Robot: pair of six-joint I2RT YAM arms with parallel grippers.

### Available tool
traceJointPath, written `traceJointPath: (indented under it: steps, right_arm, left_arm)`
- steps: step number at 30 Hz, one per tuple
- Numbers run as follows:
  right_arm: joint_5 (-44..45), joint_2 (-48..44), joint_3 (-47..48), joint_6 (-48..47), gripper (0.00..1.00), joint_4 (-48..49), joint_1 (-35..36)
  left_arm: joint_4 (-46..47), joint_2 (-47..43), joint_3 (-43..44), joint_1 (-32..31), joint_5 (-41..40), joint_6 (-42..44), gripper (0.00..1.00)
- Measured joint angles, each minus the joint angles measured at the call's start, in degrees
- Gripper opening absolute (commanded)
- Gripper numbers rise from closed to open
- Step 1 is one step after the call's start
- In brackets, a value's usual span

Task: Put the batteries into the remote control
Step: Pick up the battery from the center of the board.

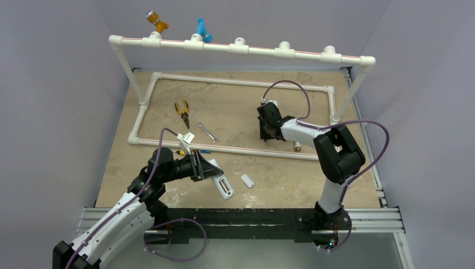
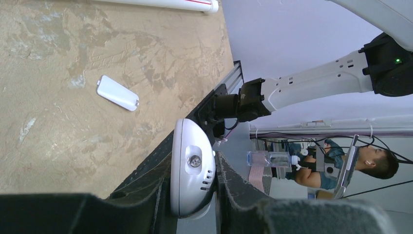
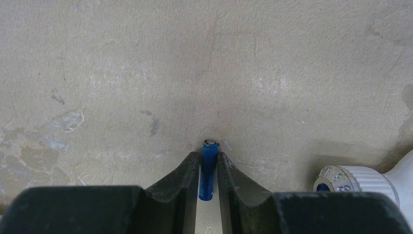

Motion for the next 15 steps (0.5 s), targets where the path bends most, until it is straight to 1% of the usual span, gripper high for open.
traceJointPath:
  steps: [4, 8, 11, 15]
  right_arm:
    - [-0.4, 0.0, 0.0, -0.1, 0.2, 0.0, -0.1]
    - [-1.2, 0.0, 0.0, 0.0, 0.25, 0.0, -0.2]
    - [-1.7, 0.0, 0.0, 0.0, 0.25, 0.1, -0.2]
    - [-1.7, 0.0, 0.0, -0.1, 0.21, 0.1, -0.2]
  left_arm:
    - [0.0, -0.4, 0.0, 0.0, 0.0, 0.0, 0.0]
    - [0.0, -0.4, 0.0, 0.0, 0.0, 0.0, 0.0]
    - [0.0, -0.2, 0.0, 0.0, 0.0, 0.0, 0.0]
    - [0.0, -0.1, 0.0, 0.0, 0.0, 0.0, 0.0]
